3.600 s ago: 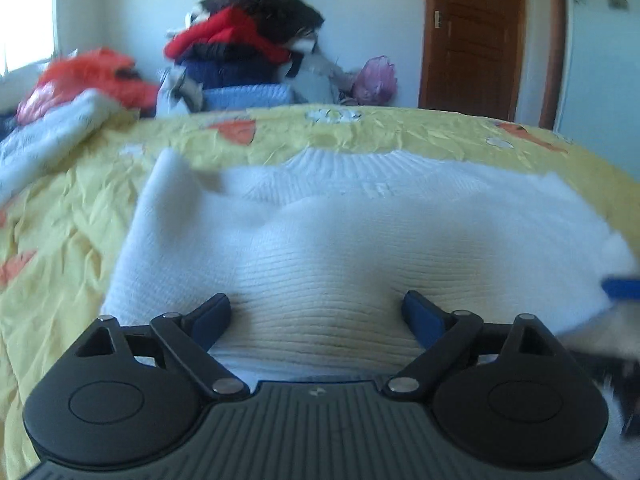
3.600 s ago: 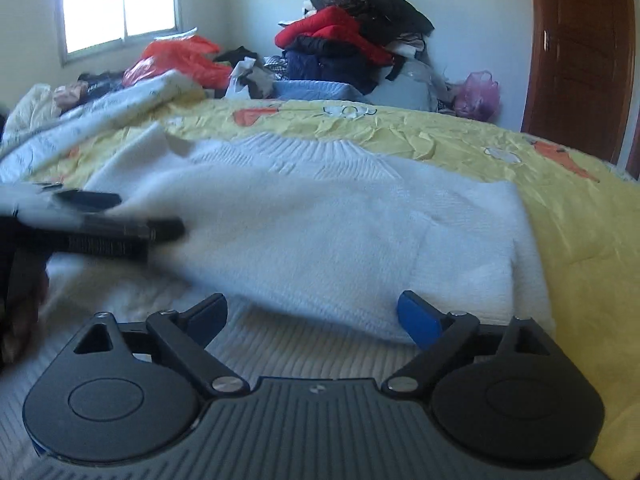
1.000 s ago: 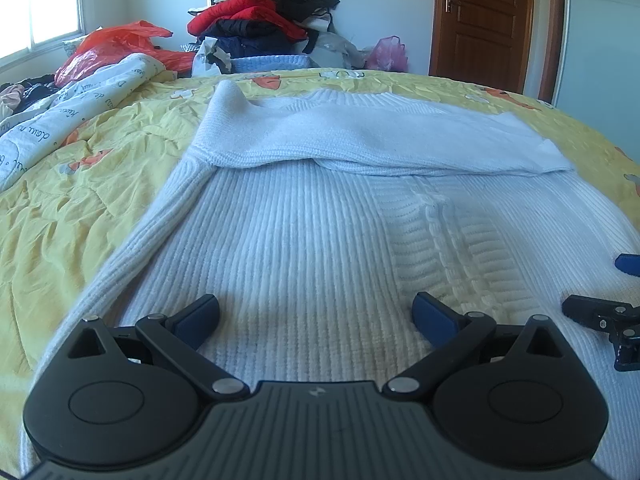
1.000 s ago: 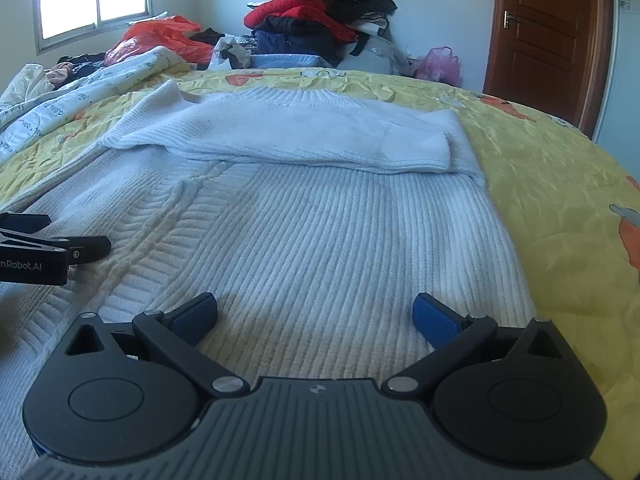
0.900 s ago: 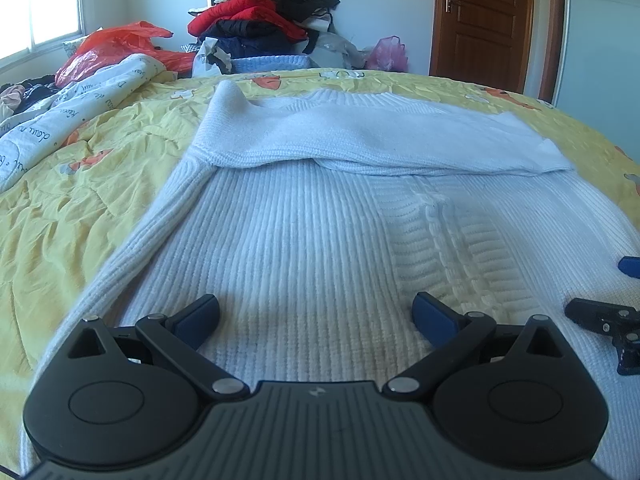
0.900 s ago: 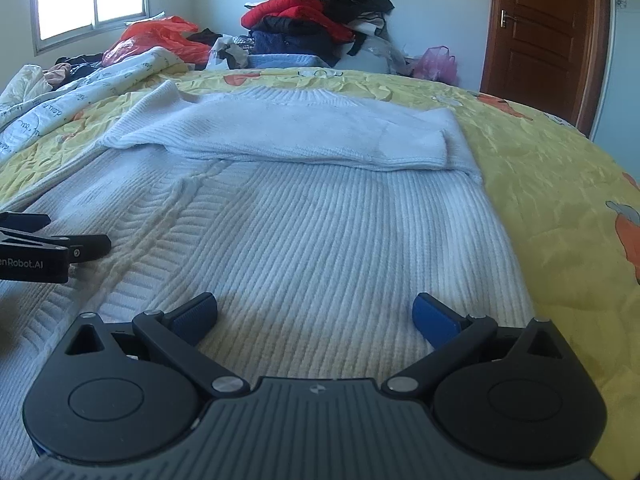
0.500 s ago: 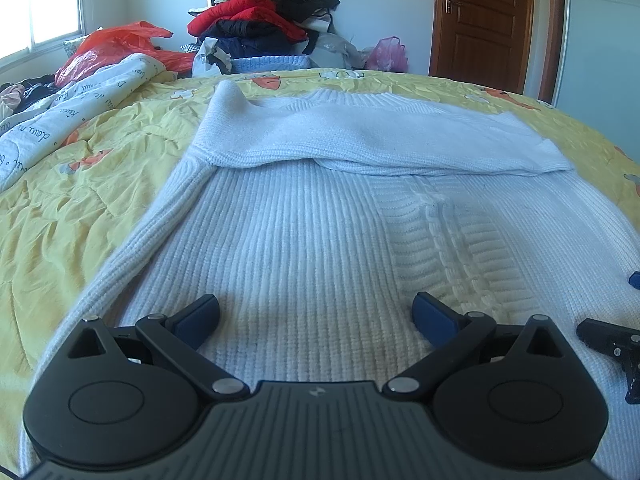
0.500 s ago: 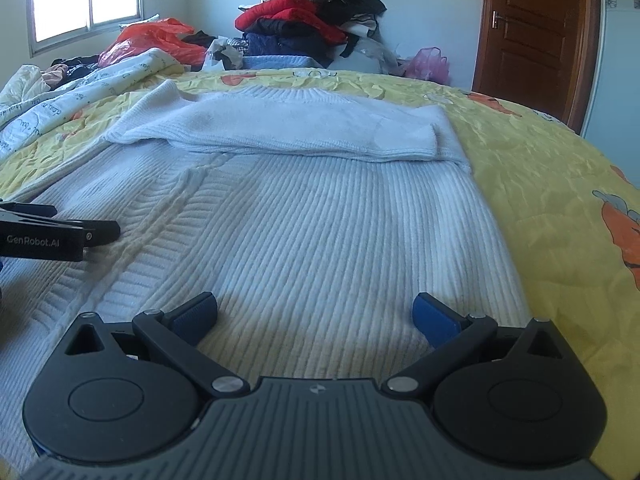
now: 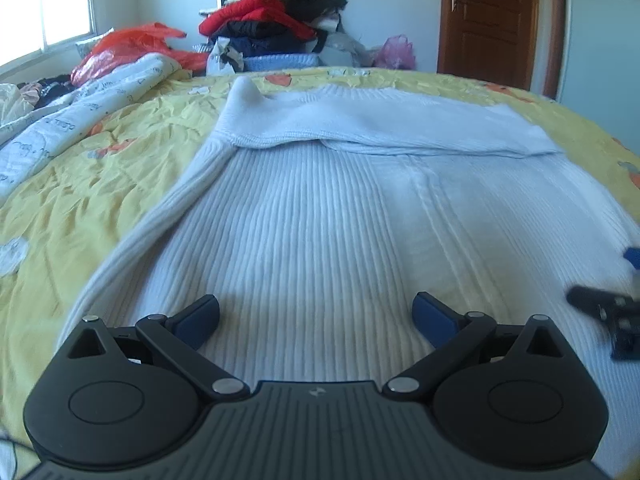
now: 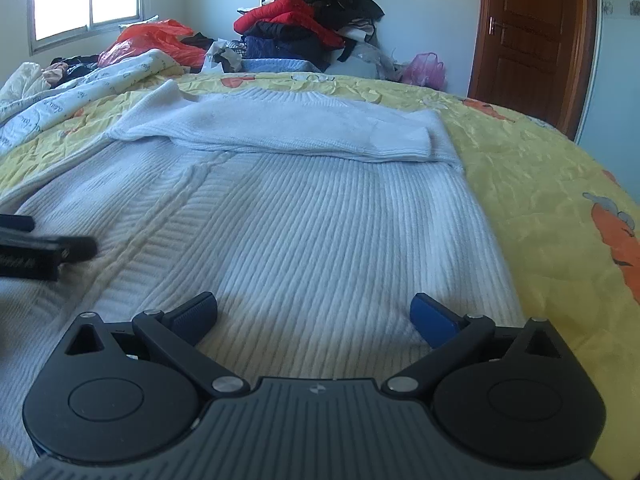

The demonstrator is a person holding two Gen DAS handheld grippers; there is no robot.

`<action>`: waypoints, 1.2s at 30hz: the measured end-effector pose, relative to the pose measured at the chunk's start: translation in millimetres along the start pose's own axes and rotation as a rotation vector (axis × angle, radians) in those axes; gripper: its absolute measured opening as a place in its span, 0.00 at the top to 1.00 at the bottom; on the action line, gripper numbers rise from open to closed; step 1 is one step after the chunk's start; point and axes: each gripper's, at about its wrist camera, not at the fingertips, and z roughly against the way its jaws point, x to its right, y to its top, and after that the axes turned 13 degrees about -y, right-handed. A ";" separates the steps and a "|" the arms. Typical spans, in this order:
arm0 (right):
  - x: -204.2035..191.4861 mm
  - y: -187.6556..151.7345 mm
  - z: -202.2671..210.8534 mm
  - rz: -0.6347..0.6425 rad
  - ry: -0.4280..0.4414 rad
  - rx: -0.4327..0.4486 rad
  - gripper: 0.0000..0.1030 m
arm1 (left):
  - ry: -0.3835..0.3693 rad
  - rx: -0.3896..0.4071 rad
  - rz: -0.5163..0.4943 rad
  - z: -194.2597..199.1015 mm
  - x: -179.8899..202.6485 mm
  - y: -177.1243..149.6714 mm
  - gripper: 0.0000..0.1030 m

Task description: Fold small clothes

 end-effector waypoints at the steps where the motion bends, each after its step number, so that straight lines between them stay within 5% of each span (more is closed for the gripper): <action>1: -0.8 -2.9 4.8 0.011 -0.005 0.007 0.02 | -0.008 0.007 -0.001 6.4 -0.6 -5.9 0.00; 10: 16.6 -25.1 43.4 0.006 0.058 -0.044 0.00 | -0.059 0.039 -0.007 49.9 -15.5 -19.5 0.00; 15: 47.8 -18.7 74.5 -0.053 0.147 -0.032 0.05 | -0.006 0.132 0.045 78.2 -51.2 -16.0 0.00; 20: 95.6 -9.0 72.9 -0.168 0.073 -0.042 0.03 | 0.062 0.091 0.124 76.9 -90.1 -15.9 0.00; 26: 117.6 -24.3 35.3 -0.256 0.049 -0.227 0.04 | 0.000 0.012 0.166 66.1 -98.2 -28.4 0.00; 31: 98.8 -36.2 46.8 -0.220 0.159 -0.209 0.06 | -0.145 0.012 0.152 68.1 -84.5 -32.6 0.00; 36: 95.4 -32.0 50.1 -0.251 0.277 -0.210 0.17 | -0.148 0.007 0.125 64.3 -76.7 -34.1 0.01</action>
